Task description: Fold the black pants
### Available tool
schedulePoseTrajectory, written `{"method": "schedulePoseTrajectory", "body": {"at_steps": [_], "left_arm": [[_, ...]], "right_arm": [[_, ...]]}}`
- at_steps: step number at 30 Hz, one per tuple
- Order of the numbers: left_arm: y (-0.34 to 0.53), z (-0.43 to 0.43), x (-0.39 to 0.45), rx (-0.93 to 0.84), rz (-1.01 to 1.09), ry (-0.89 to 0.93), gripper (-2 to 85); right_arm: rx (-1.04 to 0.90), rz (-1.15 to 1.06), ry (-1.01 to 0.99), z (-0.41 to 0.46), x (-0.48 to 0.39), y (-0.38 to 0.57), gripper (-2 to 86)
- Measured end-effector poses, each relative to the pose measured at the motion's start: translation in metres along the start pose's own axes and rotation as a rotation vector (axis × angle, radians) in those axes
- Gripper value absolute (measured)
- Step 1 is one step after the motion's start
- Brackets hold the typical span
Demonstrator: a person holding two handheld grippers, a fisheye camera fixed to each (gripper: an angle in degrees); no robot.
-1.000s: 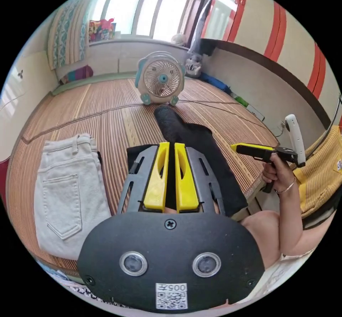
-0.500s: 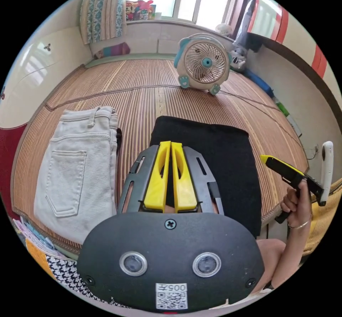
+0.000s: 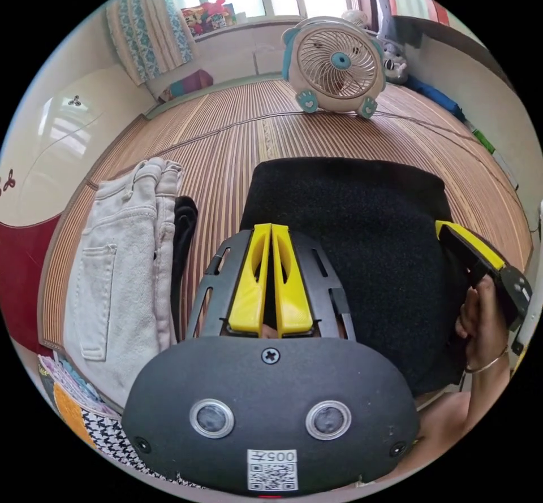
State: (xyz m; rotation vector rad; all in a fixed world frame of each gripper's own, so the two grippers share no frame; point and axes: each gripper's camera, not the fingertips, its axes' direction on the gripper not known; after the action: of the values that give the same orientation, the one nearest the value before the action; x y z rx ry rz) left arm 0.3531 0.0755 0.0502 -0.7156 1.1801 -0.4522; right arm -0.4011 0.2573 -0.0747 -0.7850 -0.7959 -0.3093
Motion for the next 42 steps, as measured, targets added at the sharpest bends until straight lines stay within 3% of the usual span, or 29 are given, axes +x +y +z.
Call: {"method": "schedulePoseTrajectory", "body": {"at_steps": [8,14,23,29,35,42], "left_arm": [[0.031,0.005,0.015,0.03,0.039,-0.033,-0.7],[0.066,0.0,0.035,-0.017,0.124,-0.103,-0.7],[0.126,-0.018,0.06,-0.123,0.184,-0.144,-0.6],[0.147,-0.024,0.078,-0.176,0.246,-0.162,-0.6],[0.155,-0.024,0.082,-0.18,0.31,-0.136,-0.7],[0.152,-0.02,0.089,-0.187,0.308,-0.188,-0.7]], "right_arm": [[-0.047,0.104,-0.305,-0.011,0.065,0.007,-0.2],[-0.078,0.127,-0.396,-0.052,0.093,0.037,-0.8],[-0.183,-0.07,-0.28,-0.069,0.09,0.084,-0.2],[-0.206,-0.015,-0.283,-0.069,0.116,0.091,-0.8],[-0.211,-0.01,-0.447,-0.077,0.128,0.098,0.4],[-0.132,-0.029,-0.273,-0.083,0.122,0.095,3.0]]}}
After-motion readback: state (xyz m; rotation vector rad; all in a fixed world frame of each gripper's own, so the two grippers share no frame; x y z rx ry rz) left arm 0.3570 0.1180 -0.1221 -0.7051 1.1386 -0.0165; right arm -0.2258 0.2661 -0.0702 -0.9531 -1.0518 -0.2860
